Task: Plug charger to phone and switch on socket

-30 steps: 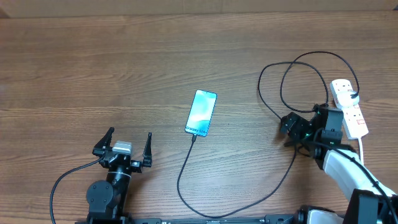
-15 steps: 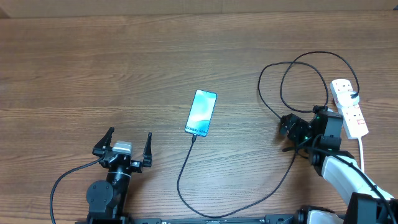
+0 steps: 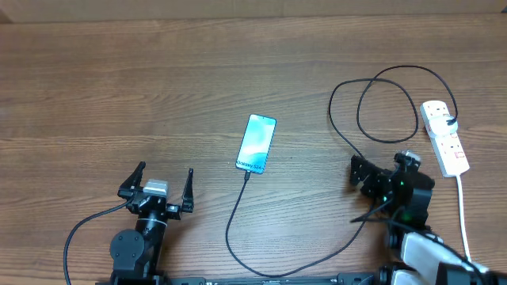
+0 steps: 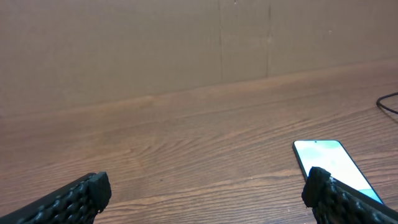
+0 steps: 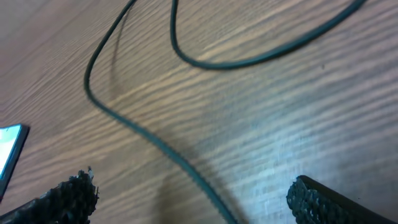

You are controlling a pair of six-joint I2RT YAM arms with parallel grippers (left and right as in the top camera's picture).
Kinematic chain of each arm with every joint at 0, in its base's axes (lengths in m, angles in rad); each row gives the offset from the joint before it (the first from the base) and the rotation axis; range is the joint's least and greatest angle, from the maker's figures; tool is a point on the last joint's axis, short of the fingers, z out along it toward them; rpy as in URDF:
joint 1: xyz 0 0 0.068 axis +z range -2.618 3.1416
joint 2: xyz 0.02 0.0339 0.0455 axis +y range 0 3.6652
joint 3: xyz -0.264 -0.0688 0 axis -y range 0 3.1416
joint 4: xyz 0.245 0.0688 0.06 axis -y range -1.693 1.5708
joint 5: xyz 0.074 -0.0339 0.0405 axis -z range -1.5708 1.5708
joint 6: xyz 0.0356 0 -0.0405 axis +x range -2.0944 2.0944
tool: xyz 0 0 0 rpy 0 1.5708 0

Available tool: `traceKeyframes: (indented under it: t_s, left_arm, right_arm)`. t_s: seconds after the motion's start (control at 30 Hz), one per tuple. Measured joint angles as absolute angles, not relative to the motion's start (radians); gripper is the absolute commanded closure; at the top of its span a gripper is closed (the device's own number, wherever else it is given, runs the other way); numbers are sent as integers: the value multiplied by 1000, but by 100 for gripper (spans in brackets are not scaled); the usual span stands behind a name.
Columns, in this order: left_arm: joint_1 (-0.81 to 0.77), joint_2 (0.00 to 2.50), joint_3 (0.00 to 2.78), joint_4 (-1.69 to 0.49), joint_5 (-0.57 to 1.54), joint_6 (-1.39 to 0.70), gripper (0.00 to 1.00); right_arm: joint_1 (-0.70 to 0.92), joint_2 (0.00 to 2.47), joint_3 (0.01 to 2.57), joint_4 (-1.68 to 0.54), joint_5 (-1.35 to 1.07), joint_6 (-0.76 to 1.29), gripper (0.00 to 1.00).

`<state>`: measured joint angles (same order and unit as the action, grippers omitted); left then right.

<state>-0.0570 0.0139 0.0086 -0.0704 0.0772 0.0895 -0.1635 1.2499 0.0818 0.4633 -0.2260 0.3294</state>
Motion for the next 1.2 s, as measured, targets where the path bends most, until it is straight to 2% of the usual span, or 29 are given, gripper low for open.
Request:
traceKeyframes:
  t_s: [0.17, 0.63, 1.2]
  left_arm:
    - [-57, 14, 9, -70, 77, 89, 0]
    - [-57, 14, 9, -70, 77, 89, 1]
    - [-57, 14, 9, -70, 77, 89, 0]
  right_arm:
    - [-164, 1168, 32, 445, -232, 329, 0]
    - [-164, 936, 30, 162, -219, 329, 0]
    - [-164, 699, 20, -68, -215, 337, 0]
